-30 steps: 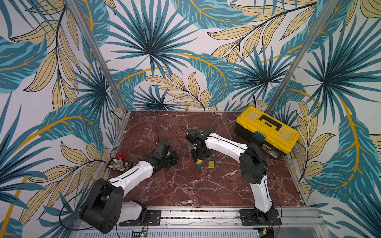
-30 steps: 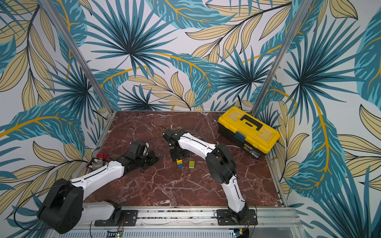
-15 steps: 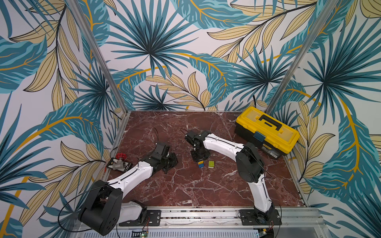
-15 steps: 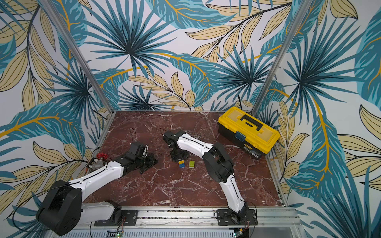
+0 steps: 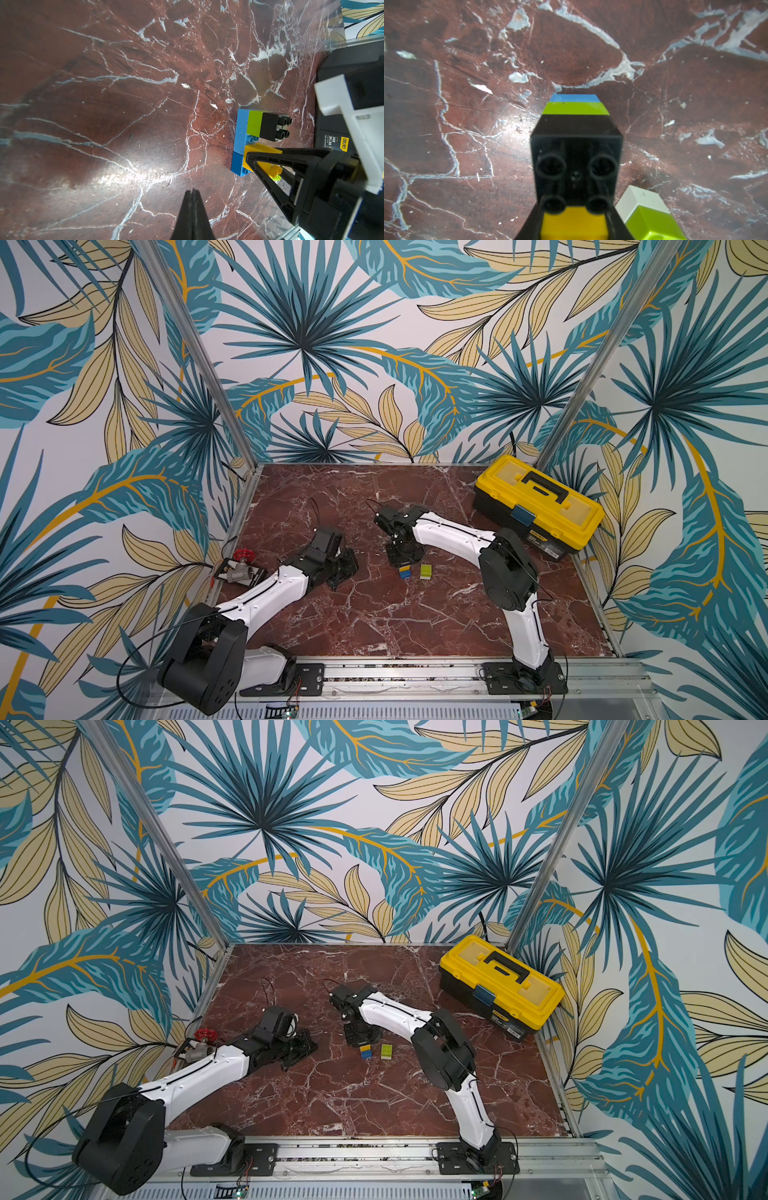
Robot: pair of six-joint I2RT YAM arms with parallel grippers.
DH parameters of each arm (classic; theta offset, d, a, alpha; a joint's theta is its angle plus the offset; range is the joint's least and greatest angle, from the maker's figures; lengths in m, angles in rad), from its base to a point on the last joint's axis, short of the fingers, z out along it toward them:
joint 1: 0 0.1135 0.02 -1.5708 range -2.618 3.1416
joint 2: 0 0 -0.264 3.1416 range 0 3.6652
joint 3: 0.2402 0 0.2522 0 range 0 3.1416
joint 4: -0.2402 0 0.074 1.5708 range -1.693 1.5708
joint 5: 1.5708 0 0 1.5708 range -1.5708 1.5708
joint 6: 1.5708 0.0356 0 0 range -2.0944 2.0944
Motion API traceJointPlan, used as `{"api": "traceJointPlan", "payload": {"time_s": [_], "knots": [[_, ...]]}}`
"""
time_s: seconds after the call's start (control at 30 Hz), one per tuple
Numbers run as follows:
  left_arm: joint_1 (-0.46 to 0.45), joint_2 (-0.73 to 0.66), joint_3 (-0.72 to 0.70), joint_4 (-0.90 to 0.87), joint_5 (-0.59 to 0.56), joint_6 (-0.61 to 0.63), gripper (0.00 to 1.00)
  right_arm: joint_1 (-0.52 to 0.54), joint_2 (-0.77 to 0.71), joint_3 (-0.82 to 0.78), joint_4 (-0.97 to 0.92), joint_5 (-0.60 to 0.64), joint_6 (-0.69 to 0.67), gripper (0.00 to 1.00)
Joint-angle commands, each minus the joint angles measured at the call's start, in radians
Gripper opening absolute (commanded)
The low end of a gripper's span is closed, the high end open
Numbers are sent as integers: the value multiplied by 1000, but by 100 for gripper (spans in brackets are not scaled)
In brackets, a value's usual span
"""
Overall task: Assemble the number 4 with lego
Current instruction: Pick up the lego brick from the center of the board.
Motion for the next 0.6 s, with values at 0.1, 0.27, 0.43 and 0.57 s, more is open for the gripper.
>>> {"api": "traceJointPlan", "payload": {"time_s": [0.1, 0.27, 0.43, 0.57], "knots": [[-1, -17, -9, -12, 1, 15, 0, 5, 98, -79, -37, 21, 21, 7], [-3, -22, 5, -31, 9, 27, 15, 15, 29, 17, -78, 24, 23, 7], [-3, -69, 41, -109, -39, 63, 35, 27, -28, 106, -121, 28, 46, 7], [-3, -152, 119, -244, -180, 119, 42, 63, -92, 111, -111, 33, 79, 7]]}}
